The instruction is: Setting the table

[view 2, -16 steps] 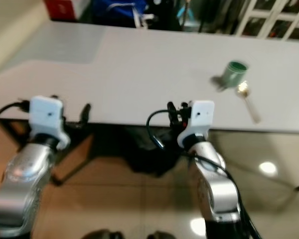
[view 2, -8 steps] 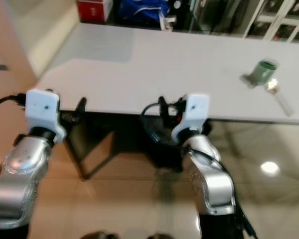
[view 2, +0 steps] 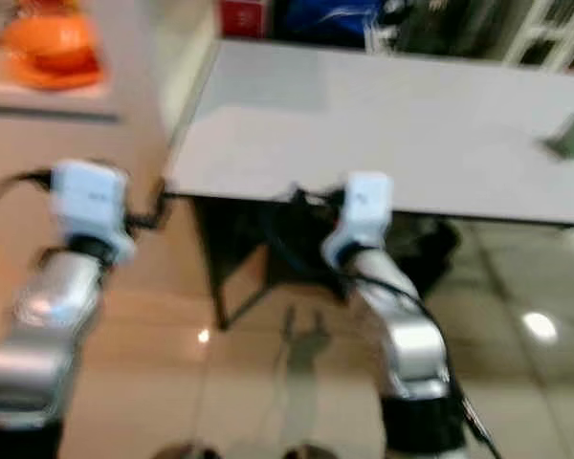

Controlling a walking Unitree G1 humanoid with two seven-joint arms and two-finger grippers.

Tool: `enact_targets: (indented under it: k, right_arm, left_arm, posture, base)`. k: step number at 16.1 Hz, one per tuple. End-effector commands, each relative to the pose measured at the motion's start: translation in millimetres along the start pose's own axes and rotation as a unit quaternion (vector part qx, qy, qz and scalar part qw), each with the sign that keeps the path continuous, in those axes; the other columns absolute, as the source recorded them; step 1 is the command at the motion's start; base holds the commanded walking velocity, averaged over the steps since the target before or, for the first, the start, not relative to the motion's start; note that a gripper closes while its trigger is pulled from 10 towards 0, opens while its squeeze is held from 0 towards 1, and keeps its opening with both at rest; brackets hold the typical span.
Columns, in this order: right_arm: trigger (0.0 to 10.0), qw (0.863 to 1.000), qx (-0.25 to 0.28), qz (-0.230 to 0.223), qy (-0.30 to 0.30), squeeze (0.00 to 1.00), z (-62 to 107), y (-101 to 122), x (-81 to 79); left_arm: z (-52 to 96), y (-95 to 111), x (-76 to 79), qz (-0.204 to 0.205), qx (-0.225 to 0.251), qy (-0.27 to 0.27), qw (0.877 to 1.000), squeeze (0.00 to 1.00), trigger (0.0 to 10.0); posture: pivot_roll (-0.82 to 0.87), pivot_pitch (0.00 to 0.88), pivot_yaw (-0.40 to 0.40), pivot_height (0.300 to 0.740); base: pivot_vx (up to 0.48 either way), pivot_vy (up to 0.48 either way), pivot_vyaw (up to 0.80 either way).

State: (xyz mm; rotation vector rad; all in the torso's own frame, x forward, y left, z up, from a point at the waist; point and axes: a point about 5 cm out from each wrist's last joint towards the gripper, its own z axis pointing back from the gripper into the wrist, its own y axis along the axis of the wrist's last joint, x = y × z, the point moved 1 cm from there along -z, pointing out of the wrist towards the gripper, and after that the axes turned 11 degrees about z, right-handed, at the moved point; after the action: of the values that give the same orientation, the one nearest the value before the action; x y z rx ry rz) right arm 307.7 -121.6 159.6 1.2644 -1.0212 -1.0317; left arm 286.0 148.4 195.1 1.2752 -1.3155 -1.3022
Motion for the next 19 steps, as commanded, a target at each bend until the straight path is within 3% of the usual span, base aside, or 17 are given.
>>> enact_targets:
  k: [1,3,7,14,18,19]
  right_arm:
    - [10.0,1.0,0.02,0.002,0.008,0.0,-1.8,11,-2.7]
    - [10.0,0.998,0.02,0.059,0.009,0.0,-4.9,12,-5.3]
    - [10.0,0.998,0.036,0.04,0.034,0.0,-6.0,18,-15.4]
    - [10.0,0.998,0.044,0.033,0.022,0.0,-10.2,21,-13.6]
    - [10.0,0.998,0.044,0.028,0.021,0.0,-12.3,22,-14.5]
    - [10.0,0.998,0.044,0.026,0.019,0.0,-12.7,22,-14.3]
  left_arm:
    - [-2.0,3,-3.1,-0.009,0.005,0.006,1.0,0.0,10.0]
    - [-2.7,5,-3.4,-0.01,0.007,0.005,1.0,0.0,10.0]
    - [-2.9,6,-3.6,-0.012,0.009,0.006,1.0,0.0,10.0]
    - [-4.1,5,-4.3,-0.013,0.005,0.005,1.0,0.0,10.0]
    - [-5.1,5,-8.3,0.004,0.004,0.015,1.0,0.0,10.0]
    - [-4.3,7,-7.0,0.029,0.008,0.011,0.999,0.0,10.0]
  posture:
    - [0.01,0.073,-0.055,0.74]
    - [0.01,0.071,-0.055,0.74]
    - [0.01,0.07,-0.056,0.74]
    - [0.01,0.068,-0.052,0.74]
    - [0.02,0.065,-0.052,0.74]
    - [0.02,0.065,-0.053,0.74]
  base:
    - [0.0,0.48,0.0]
    - [0.0,0.48,0.0]
    - [0.0,0.48,0.0]
    - [0.0,0.48,0.0]
    - [0.0,0.48,0.0]
    - [0.0,0.0,0.0]
